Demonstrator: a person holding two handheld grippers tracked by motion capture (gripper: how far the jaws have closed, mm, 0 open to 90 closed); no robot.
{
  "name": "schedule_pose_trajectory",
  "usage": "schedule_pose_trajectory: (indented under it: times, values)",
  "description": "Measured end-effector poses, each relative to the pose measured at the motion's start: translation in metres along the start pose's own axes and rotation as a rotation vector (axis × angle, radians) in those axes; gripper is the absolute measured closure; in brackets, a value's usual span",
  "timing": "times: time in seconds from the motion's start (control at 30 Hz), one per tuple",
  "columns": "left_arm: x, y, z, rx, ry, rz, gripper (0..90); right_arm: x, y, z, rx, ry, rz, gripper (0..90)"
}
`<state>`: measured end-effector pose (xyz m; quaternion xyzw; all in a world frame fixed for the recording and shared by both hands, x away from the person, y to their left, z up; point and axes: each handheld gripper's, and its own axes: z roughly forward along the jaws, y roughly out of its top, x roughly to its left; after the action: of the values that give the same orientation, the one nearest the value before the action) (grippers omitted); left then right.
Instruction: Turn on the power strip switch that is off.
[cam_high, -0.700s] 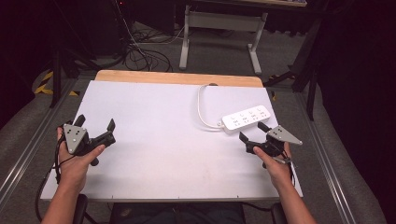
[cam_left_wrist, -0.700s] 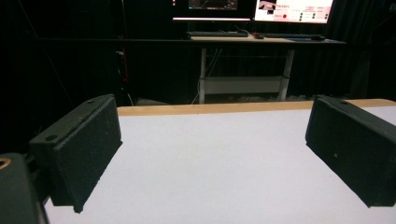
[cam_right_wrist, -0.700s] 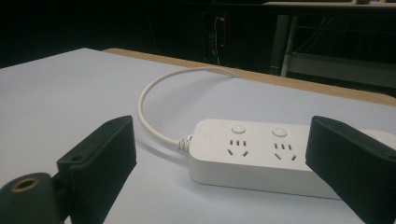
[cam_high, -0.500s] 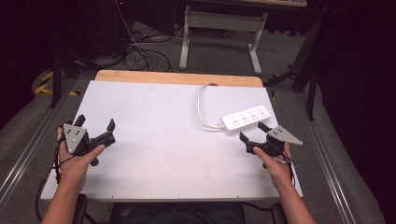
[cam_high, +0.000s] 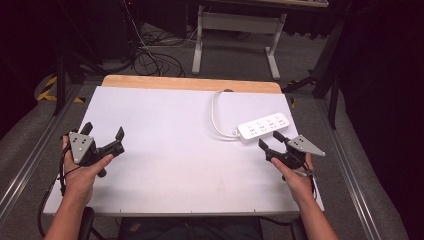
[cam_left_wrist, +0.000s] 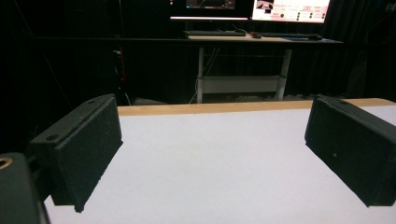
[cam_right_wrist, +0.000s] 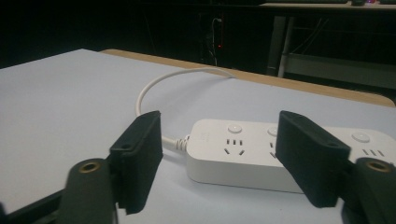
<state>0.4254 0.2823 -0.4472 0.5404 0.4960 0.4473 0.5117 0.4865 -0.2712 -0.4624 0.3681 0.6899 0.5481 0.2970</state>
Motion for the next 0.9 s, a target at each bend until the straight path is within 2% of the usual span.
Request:
schedule_pose_trajectory:
  times: [0.03,0.17,0.23,0.3,0.33,0.4,0.43,0.47,0.63,0.9]
  values:
    - [0.0,0.0,0.0,0.001,0.0,0.0,4.4,0.0,0.001,-0.001,0.0,0.0,-0.005,41.7]
    - [0.0,0.0,0.0,0.003,-0.005,0.0,4.6,0.0,0.001,-0.002,0.0,0.0,-0.012,48.7]
    - [0.0,0.0,0.0,0.002,-0.005,-0.002,4.7,0.0,0.001,-0.003,0.008,0.011,0.009,57.7]
    - [0.0,0.0,0.001,0.002,-0.005,-0.005,4.7,0.0,0.001,-0.003,0.011,0.013,0.012,60.1]
    - [0.0,0.0,0.001,0.001,-0.004,-0.007,4.9,0.0,0.003,-0.004,0.02,0.019,0.017,66.9]
    - [0.0,0.0,0.001,0.001,-0.004,-0.009,5.0,0.0,0.003,-0.004,0.026,0.022,0.016,70.5]
    - [0.0,0.0,0.001,0.004,-0.006,-0.008,5.2,0.001,0.005,-0.005,0.028,0.024,0.008,77.6]
    - [0.0,0.0,0.001,0.004,-0.006,-0.008,5.2,0.002,0.006,-0.006,0.031,0.024,0.002,80.5]
    - [0.0,0.0,0.001,0.004,-0.008,-0.009,5.3,0.005,0.009,-0.008,0.073,0.046,0.024,89.9]
    - [0.0,0.0,0.001,0.004,-0.006,-0.009,5.5,0.007,0.016,-0.014,0.134,0.053,0.034,90.0]
